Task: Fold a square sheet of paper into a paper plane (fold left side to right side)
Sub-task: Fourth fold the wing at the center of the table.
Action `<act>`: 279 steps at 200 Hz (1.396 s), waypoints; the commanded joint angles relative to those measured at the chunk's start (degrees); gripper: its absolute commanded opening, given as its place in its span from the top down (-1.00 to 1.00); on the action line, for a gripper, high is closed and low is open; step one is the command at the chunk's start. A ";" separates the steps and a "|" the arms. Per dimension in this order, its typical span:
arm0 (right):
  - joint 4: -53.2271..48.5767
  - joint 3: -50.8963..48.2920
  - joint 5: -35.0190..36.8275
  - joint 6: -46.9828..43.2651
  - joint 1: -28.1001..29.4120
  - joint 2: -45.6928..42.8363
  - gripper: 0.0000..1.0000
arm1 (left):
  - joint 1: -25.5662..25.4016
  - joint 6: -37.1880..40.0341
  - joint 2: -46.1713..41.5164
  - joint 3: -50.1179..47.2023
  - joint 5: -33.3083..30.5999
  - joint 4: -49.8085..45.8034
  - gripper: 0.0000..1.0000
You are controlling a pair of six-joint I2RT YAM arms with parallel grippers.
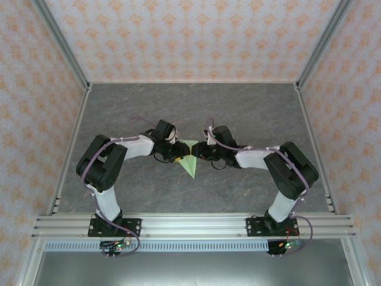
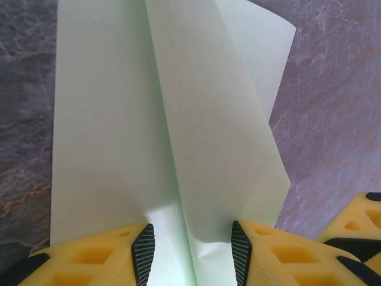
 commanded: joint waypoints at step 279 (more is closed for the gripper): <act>2.75 3.92 -3.22 3.12 -1.71 6.64 0.40 | -0.50 0.78 0.76 0.00 -1.98 -2.30 0.12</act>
